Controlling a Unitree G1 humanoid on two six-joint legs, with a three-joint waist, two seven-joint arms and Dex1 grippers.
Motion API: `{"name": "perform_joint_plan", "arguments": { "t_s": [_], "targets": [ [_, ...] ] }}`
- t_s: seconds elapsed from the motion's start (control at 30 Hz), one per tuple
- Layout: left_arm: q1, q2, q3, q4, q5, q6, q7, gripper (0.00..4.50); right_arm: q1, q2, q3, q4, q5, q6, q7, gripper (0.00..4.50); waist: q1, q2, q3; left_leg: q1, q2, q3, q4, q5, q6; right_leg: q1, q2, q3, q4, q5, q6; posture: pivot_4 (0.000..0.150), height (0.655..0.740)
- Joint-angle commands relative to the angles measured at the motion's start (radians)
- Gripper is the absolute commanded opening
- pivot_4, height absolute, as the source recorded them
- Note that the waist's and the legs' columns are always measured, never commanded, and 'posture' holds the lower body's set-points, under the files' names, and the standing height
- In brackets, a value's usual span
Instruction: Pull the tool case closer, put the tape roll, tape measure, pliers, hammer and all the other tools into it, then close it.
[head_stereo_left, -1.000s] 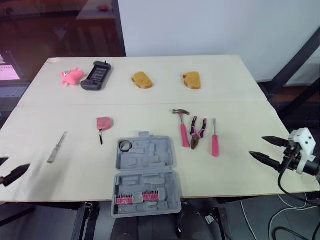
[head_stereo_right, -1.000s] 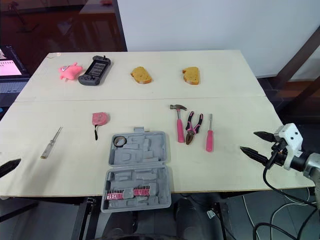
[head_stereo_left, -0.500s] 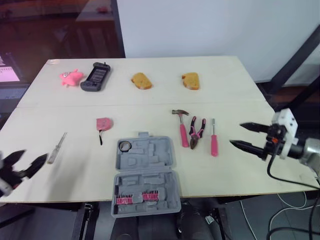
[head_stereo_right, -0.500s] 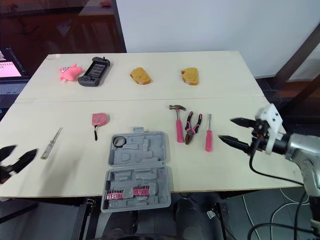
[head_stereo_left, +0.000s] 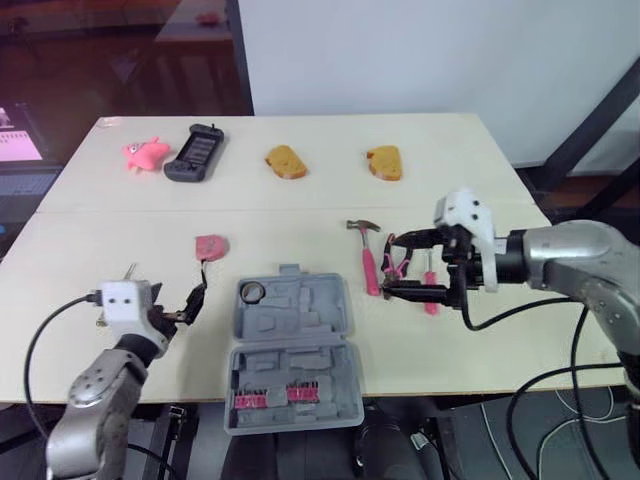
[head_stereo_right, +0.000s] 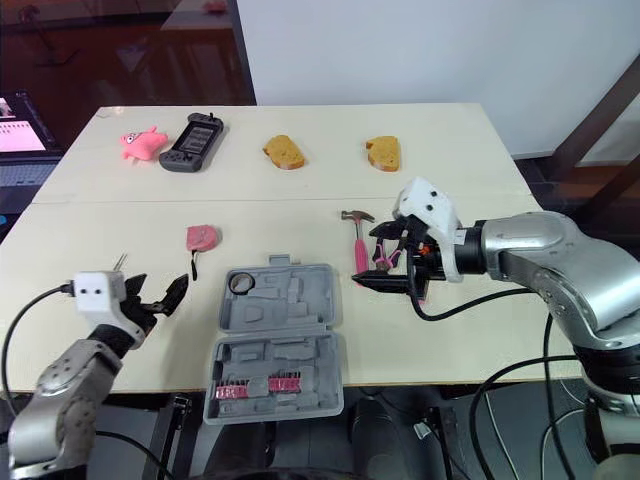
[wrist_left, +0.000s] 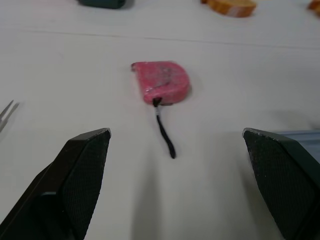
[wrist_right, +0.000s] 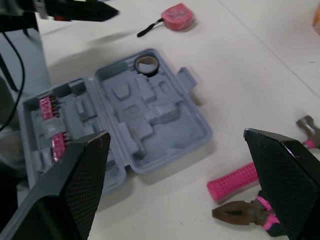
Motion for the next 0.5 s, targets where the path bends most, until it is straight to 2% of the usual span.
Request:
{"name": "perform_joint_plan", "arguments": {
  "t_s": [0.03,0.27,0.5],
  "targets": [
    [-0.061,-0.027,-0.031,0.045,0.057,-0.068,0.052,4.45,-0.041,-0.018,-0.006,-0.007,0.014,0.039,0.004,4.5,0.001,0.0,0.0,0.0,0.0,0.0,0.0,0.0,0.0,0.0,0.0,0.0,0.0,0.0,0.0,0.15,0.7238],
    [-0.19,-0.081,-0.08,0.257,0.129,-0.155,0.107,4.45,-0.042,-0.053,0.02,0.008,-0.034,0.019,0.038,4.5,-0.001,0.0,0.0,0.0,0.0,0.0,0.001,-0.002,0.003,0.0,0.0,0.0,0.0,0.001,0.002,0.15,0.7238],
    [-0.299,-0.099,-0.048,0.418,0.11,-0.202,0.124,4.45,-0.011,-0.097,0.019,0.048,-0.093,-0.01,0.053,4.5,-0.001,0.0,0.0,0.0,0.0,0.0,0.001,-0.002,0.003,0.0,0.0,0.0,0.0,0.001,0.003,0.15,0.7238]
  ]
}}
